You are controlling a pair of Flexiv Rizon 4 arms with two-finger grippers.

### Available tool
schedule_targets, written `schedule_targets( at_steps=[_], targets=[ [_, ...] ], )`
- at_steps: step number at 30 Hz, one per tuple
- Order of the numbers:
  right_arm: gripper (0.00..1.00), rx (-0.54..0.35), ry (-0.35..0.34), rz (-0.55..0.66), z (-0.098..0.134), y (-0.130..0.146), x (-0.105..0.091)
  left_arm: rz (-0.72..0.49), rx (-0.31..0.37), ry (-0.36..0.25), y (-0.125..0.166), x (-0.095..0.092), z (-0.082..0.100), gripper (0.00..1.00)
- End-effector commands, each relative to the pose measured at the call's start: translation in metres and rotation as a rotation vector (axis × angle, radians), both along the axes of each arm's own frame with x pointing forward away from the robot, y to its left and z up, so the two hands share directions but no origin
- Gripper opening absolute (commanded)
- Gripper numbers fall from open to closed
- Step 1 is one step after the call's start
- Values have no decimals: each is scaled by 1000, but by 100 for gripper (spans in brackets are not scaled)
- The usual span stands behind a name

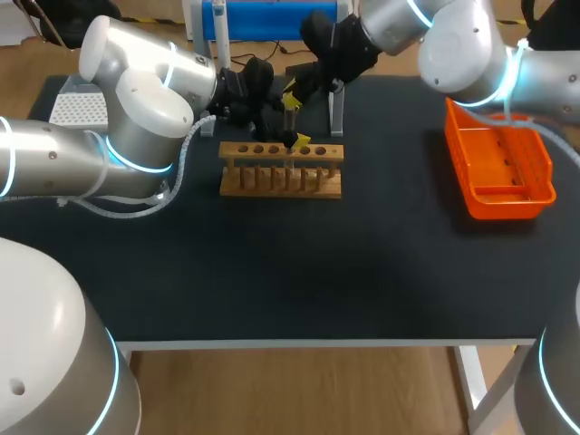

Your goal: Invert the test tube, pick up the pipette, mount the tip to pipette, aspirate from beaker and dispense into the tube, eject the tip, return the pipette, and cap with the stopper.

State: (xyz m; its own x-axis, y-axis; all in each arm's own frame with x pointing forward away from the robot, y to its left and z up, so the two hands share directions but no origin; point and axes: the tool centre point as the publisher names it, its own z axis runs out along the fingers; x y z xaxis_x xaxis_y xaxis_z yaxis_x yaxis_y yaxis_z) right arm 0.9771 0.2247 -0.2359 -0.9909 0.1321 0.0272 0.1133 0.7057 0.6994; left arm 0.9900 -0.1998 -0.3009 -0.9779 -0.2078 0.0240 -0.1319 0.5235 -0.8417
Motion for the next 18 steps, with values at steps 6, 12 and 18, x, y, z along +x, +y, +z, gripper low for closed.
schedule_targets(
  at_steps=[6,12,18],
  targets=[
    [12,-18,9,3,-8,-1,-2,-1,0,1,0,0,0,100],
    [100,-25,16,-4,-11,-1,-3,-1,0,1,0,0,0,100],
    [100,-23,13,-13,-10,-3,-1,-1,0,1,0,0,0,100]
  ],
)
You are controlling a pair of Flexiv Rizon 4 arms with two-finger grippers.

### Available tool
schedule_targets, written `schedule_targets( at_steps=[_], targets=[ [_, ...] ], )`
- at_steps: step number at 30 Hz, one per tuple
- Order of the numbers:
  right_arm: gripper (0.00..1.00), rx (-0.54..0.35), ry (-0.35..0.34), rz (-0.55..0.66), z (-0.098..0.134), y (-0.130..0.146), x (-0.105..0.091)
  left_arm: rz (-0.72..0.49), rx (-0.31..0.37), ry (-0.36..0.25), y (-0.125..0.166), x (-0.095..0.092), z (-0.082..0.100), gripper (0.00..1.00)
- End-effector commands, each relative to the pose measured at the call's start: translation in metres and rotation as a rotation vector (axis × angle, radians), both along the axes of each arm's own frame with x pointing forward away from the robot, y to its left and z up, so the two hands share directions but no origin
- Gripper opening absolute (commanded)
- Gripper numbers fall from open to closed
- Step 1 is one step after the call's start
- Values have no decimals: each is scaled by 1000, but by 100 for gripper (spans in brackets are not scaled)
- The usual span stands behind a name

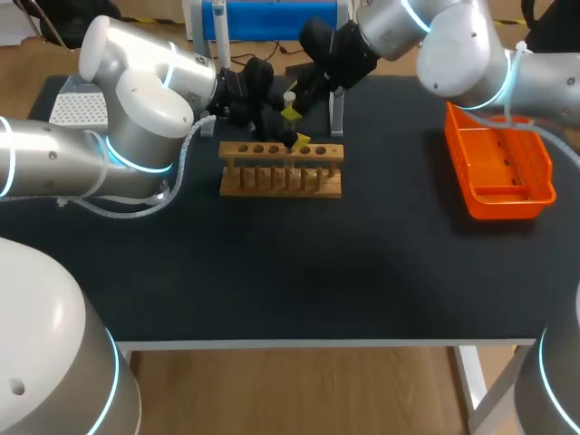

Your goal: Invert the test tube, pick up the pipette, mount the tip to pipette, aspirate from beaker and dispense into the tube, eject the tip, return the pipette, and cap with the stopper.

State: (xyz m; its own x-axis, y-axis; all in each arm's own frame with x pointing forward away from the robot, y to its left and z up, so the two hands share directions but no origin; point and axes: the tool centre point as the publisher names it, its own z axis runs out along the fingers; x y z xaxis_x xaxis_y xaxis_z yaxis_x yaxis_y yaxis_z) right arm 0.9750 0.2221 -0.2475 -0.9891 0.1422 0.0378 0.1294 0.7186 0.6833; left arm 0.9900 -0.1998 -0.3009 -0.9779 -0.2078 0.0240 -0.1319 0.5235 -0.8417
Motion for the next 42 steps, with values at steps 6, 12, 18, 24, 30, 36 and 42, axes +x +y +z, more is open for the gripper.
schedule_targets(
  at_steps=[6,12,18,24,30,36,42],
  targets=[
    [100,33,-15,-15,4,-4,1,-1,0,1,0,0,0,100],
    [100,90,-30,-8,8,-9,0,-1,0,1,0,0,0,100],
    [100,158,-37,0,13,-13,-2,-1,0,1,0,0,0,100],
    [100,231,-27,6,17,-15,-3,-1,0,1,0,0,0,100],
    [100,284,-22,23,20,-17,-6,-1,0,1,0,0,0,100],
    [100,330,-21,35,21,-17,-8,-1,0,1,0,0,0,100],
    [0,377,-31,59,23,-16,-10,-1,0,1,0,0,0,100]
  ],
)
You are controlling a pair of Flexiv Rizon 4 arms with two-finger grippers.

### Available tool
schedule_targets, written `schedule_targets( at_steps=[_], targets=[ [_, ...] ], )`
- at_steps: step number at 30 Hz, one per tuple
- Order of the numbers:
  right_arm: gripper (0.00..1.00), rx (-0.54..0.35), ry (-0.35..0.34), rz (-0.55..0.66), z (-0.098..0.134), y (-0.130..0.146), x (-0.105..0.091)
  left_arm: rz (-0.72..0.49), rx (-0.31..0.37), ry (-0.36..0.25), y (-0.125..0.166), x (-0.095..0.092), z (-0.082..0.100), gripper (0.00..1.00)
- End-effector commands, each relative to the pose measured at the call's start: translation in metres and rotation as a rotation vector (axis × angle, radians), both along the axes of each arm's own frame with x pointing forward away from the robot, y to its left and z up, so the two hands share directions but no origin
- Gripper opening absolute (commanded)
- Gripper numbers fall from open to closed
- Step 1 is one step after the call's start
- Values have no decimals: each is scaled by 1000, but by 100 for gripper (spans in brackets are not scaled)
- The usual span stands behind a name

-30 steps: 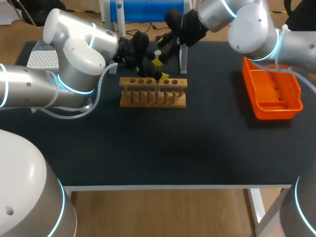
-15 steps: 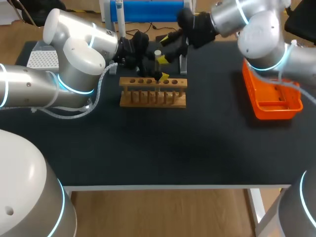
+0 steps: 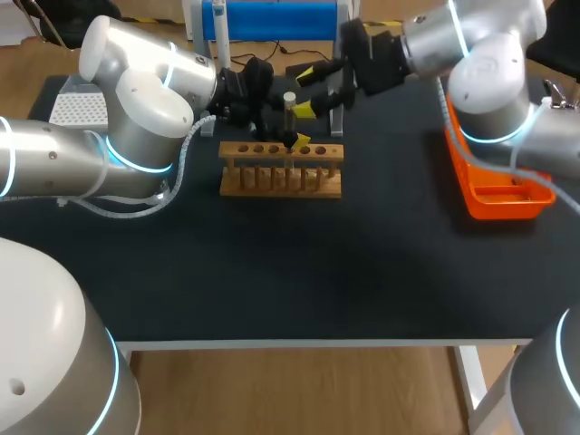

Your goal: Invert the test tube, pick up the pipette, mount the tip to pipette, aspirate from beaker and dispense into the tube, eject the tip, return the pipette, and cap with the stopper.

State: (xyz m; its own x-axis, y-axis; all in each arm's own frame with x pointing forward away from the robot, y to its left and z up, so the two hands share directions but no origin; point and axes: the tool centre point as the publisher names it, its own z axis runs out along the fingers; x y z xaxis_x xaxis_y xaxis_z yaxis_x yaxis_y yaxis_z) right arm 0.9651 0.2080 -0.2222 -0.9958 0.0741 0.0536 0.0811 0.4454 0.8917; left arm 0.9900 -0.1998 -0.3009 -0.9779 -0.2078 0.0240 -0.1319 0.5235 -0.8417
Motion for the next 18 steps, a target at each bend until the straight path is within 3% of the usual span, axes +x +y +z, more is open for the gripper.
schedule_targets(
  at_steps=[1,18],
  targets=[
    [0,41,-12,14,-2,-2,-1,-1,0,1,0,0,0,100],
    [0,167,-35,46,5,2,-3,-1,0,1,0,0,0,100]
  ],
)
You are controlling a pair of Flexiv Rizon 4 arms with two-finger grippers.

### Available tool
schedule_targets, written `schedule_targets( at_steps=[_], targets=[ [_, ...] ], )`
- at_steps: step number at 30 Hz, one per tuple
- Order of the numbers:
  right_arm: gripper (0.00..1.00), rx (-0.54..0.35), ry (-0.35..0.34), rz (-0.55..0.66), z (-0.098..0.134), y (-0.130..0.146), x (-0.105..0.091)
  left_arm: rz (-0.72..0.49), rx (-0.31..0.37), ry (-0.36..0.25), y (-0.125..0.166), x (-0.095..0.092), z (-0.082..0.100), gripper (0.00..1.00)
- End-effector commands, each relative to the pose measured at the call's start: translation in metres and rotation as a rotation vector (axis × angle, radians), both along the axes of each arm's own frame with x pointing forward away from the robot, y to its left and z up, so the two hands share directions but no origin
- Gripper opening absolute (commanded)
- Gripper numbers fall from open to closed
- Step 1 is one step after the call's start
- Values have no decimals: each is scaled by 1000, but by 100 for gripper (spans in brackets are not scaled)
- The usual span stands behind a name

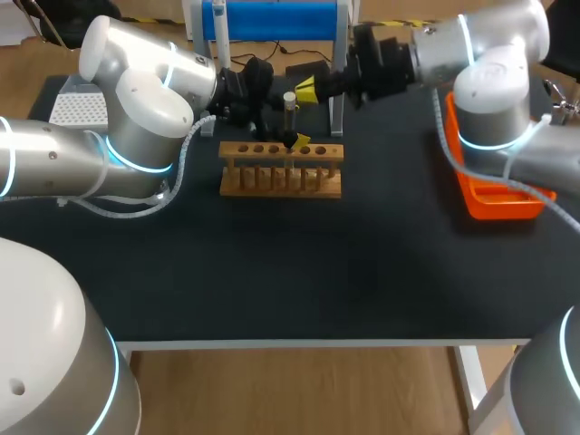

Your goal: Invert the test tube, pick up the pipette, mount the tip to pipette, aspirate from beaker and dispense into the tube, eject the tip, return the pipette, and cap with the stopper.

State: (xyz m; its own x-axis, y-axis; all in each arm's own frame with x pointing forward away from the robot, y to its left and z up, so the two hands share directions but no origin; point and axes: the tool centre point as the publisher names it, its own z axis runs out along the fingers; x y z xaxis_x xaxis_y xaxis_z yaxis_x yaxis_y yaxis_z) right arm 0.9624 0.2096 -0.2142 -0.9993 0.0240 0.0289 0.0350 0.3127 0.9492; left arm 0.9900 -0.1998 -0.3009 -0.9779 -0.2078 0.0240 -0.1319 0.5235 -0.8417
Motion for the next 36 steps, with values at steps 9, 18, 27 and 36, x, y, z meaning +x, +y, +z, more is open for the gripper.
schedule_targets(
  at_steps=[9,18,27,36],
  targets=[
    [0,106,0,17,1,5,1,-1,0,1,0,0,0,100],
    [0,172,-3,30,2,9,2,-1,0,1,0,0,0,100],
    [0,244,-53,32,3,11,6,-1,0,1,0,0,0,100],
    [0,298,-47,44,3,18,10,-1,0,1,0,0,0,100]
  ],
)
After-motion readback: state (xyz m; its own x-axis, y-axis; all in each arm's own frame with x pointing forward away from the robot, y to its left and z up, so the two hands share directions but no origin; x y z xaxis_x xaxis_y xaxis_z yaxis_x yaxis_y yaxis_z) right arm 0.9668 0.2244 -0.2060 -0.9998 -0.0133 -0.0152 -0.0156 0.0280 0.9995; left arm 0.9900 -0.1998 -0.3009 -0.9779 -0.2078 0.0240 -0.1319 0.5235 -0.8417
